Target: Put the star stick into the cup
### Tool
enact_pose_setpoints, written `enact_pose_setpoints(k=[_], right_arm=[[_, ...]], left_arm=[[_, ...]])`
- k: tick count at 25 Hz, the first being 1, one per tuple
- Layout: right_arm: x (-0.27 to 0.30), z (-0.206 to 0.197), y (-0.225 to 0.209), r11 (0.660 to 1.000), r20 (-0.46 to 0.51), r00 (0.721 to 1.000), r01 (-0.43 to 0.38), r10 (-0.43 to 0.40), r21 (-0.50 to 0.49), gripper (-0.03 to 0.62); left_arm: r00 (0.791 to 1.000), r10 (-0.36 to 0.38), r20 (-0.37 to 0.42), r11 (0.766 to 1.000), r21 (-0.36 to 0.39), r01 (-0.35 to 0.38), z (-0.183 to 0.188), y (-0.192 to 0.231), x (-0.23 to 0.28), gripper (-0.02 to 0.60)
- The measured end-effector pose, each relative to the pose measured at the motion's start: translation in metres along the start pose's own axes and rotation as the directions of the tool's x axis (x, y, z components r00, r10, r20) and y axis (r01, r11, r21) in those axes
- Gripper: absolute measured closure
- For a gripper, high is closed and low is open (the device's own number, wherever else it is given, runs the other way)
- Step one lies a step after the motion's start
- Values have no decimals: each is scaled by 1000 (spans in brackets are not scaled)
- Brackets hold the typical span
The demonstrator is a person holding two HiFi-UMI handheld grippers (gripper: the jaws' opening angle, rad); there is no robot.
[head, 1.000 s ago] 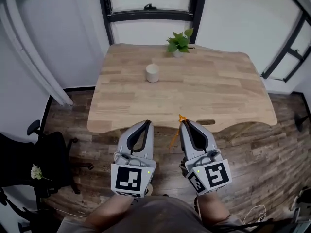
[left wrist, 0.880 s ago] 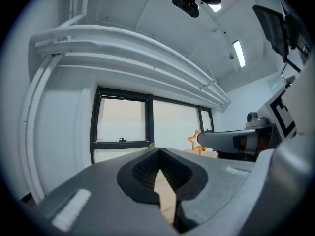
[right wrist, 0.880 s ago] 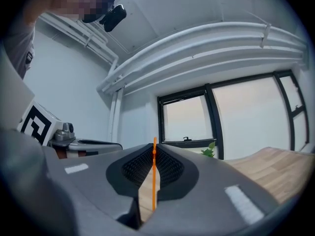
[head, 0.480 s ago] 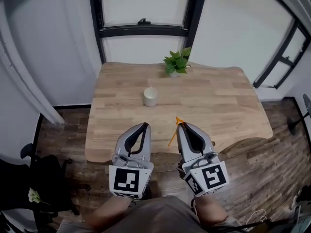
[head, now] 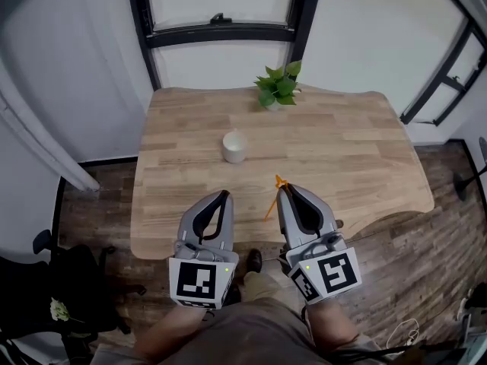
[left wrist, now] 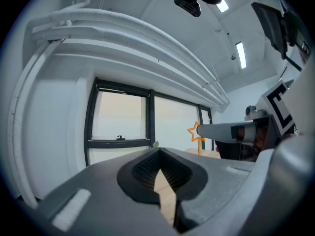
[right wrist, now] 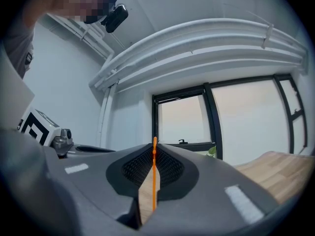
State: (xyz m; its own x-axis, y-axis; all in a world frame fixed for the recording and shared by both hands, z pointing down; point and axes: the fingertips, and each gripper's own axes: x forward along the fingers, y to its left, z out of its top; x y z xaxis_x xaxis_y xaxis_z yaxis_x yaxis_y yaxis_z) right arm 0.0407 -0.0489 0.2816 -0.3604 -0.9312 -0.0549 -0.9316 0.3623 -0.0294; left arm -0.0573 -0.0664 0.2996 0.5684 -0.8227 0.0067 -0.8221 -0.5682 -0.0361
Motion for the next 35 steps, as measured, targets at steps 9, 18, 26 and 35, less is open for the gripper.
enact_pose_setpoints(k=[9,18,26,35], right_arm=[[55,-22,-55,998,-24,1000,-17,19,65,549],[109,-5,-93,989,25,993,-117,115,92,549],[141,20,-96,974,105,974,-209,200,84,550],[172,18,-97,976,98,975,-206,198,75,551]], left_arm=[[997,43,-68,999,24,-42,-17,20,65,581],[991,112,-77,992,75,-106,8,27,126,581],[982,187,-12,974,132,-184,34,43,137,581],[983,182,-15,978,107,-180,27,68,157,581]])
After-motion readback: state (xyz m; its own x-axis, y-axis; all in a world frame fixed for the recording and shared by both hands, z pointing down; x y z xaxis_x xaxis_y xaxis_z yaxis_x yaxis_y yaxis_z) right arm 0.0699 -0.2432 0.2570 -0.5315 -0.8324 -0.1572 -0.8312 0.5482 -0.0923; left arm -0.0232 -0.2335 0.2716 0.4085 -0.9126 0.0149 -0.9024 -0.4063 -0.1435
